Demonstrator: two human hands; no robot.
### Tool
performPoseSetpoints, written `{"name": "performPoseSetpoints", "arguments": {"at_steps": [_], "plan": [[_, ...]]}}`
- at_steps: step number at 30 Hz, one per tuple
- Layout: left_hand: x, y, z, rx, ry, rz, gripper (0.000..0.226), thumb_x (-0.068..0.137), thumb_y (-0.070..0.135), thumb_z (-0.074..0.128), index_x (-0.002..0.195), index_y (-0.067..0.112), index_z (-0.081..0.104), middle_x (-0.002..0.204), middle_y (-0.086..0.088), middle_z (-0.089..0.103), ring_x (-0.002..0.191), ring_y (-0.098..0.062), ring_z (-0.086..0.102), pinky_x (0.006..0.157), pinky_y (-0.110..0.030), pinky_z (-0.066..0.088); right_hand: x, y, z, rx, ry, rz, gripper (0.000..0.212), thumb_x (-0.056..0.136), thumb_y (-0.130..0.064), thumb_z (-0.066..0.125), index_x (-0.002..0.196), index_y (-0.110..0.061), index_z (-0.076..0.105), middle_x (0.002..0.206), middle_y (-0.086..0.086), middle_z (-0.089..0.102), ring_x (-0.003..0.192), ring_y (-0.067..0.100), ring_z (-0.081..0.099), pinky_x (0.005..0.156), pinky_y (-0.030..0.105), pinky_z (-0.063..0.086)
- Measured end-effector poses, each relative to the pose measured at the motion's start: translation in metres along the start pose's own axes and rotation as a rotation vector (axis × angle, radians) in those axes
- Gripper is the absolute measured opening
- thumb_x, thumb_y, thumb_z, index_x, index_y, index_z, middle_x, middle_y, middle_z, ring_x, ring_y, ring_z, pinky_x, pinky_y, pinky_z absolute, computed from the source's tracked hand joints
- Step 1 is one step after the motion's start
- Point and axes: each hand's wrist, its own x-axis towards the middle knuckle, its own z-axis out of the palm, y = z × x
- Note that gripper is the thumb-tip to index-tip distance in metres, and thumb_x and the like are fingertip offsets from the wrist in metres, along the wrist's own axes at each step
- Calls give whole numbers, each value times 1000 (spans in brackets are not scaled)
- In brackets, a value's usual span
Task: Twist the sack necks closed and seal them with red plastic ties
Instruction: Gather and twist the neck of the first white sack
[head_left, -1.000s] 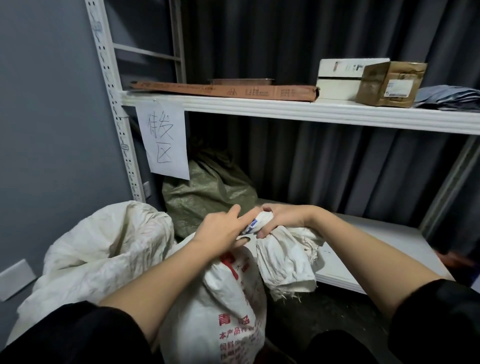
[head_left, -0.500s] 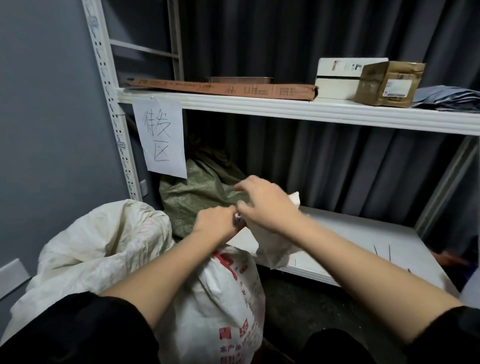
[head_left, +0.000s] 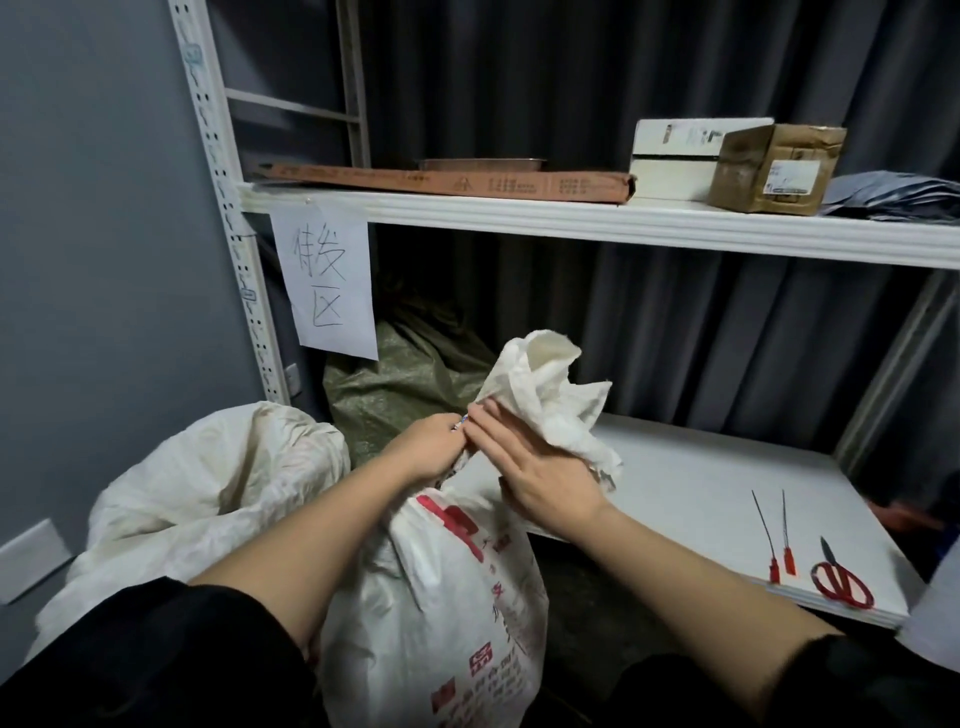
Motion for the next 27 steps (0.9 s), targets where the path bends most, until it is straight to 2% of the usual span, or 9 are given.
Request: {"name": "performPoseSetpoints", "arguments": {"at_steps": [3, 5, 6, 8, 10, 12, 18, 23, 27], "plan": [[-4, 4, 0, 27, -34, 37, 33, 93, 46, 36, 92, 26, 62, 102, -2, 68, 94, -22, 62, 83, -36, 48, 10, 20, -6, -110, -86, -24, 98, 80, -15, 65, 152, -15, -2, 161, 2, -1, 146, 26, 14, 103, 46, 43], [-9, 6, -1, 0, -39, 60, 38, 83, 60, 44, 77, 25, 58, 82, 2, 67, 80, -22, 64, 73, -35, 50, 17, 29, -8, -93, -82, -22, 95, 76, -17, 71, 150, -12, 11, 159, 7, 15, 144, 28, 24, 105, 48, 40], [-11, 7, -1, -12, -33, 69, 42, 75, 66, 48, 78, 25, 58, 78, 2, 68, 77, -21, 65, 70, -35, 51, 22, 30, -7, -82, -61, -19, 86, 74, -13, 71, 144, -10, 22, 152, 10, 32, 136, 30, 38, 100, 46, 44], [-13, 5, -1, 32, -24, 96, 47, 63, 68, 57, 84, 26, 55, 76, 4, 68, 71, -20, 66, 66, -36, 52, 33, 33, -7, -103, 49, -28, 57, 67, -4, 70, 115, -8, 41, 110, 12, 59, 94, 30, 63, 76, 35, 50], [-15, -2, 1, 69, 0, 89, 46, 60, 61, 64, 88, 26, 52, 78, 6, 67, 72, -20, 66, 68, -38, 53, 41, 39, -17, -99, 110, 6, 44, 56, -2, 75, 87, -8, 45, 79, 11, 56, 63, 26, 57, 59, 29, 38], [-18, -12, 6, 15, 31, -11, 45, 57, 54, 67, 89, 24, 57, 84, 4, 67, 80, -20, 65, 73, -35, 53, 41, 49, -26, -96, 95, 65, 39, 50, -8, 80, 75, -6, 51, 72, 12, 54, 56, 28, 54, 53, 31, 38], [-25, -23, 30, -102, 241, -305, 40, 57, 46, 68, 87, 24, 53, 93, 3, 66, 90, -23, 62, 78, -31, 49, 29, 49, -22, -10, 76, 342, 22, 66, -25, 69, 80, -11, 58, 75, 6, 59, 70, 32, 58, 65, 35, 40], [-30, -31, 57, -55, 463, -197, 35, 75, 34, 65, 104, 21, 51, 100, -2, 68, 94, -29, 63, 76, -35, 46, 20, 37, -22, 254, 134, 644, 21, 68, -27, 67, 86, -20, 61, 84, -7, 63, 82, 18, 56, 70, 34, 45], [-23, -34, 64, -222, 482, -131, 27, 78, 22, 64, 101, 16, 51, 91, -3, 66, 88, -30, 62, 70, -36, 43, 12, 23, -5, 412, 185, 806, 32, 68, -22, 68, 99, -26, 60, 88, -4, 67, 90, 19, 58, 71, 32, 42]]}}
